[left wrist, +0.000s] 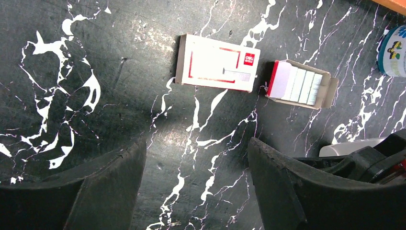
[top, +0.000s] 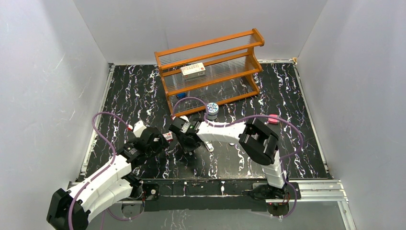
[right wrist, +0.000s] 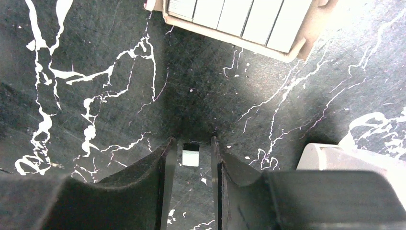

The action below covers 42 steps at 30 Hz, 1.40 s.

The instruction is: Load the staples into the stapler

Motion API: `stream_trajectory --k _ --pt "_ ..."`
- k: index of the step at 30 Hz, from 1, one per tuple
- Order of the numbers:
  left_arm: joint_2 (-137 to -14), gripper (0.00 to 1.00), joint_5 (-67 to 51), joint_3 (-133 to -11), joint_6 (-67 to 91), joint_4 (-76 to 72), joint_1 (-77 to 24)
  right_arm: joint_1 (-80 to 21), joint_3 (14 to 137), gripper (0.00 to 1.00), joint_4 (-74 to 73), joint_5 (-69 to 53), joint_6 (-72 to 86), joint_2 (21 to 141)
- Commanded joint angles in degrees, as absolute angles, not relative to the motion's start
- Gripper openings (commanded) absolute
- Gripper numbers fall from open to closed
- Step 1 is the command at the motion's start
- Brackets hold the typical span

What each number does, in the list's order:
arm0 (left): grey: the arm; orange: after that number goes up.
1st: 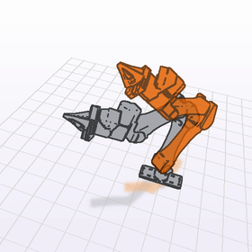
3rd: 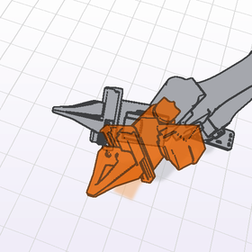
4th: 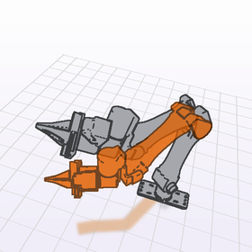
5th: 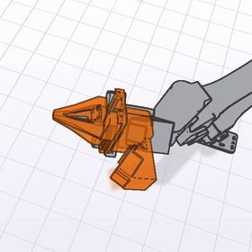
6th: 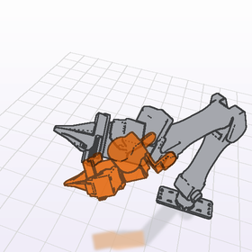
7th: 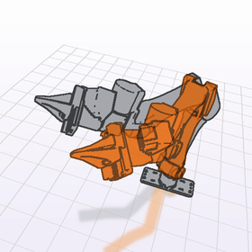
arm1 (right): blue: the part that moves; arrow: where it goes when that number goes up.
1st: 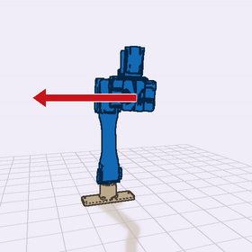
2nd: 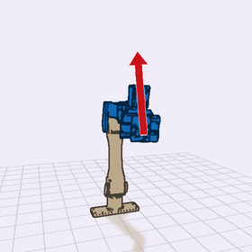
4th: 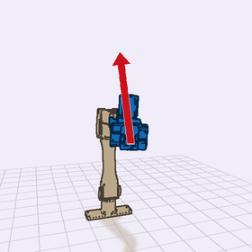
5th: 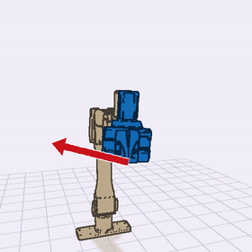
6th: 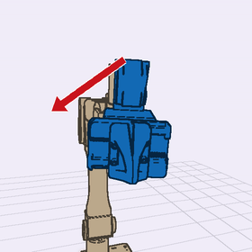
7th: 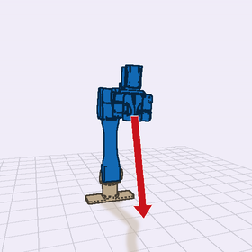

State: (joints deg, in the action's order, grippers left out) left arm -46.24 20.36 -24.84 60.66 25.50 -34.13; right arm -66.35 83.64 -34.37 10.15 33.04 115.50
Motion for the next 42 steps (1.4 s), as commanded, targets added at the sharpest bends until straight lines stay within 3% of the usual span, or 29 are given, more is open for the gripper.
stream_trajectory --k 1,18,26,42 --pt "-45.96 0.75 22.85 -25.75 60.73 26.99 -34.01 -66.24 86.62 0.4 -38.08 11.83 34.26 116.83" --pt "-44.4 0.75 23.49 -24.72 60.73 27.88 -33.97 -67.59 90.32 0.31 -43.89 12.7 36.71 119.74" --pt "-44.21 0.75 23.08 -24.3 60.99 27.78 -34.01 -67.94 90.9 0.4 -45.6 13.77 38.51 119.78" --pt "-44.12 0.75 22.79 -23.91 60.91 27.77 -34.01 -67.94 90.19 0.24 -42.11 16.14 38.6 118.15"
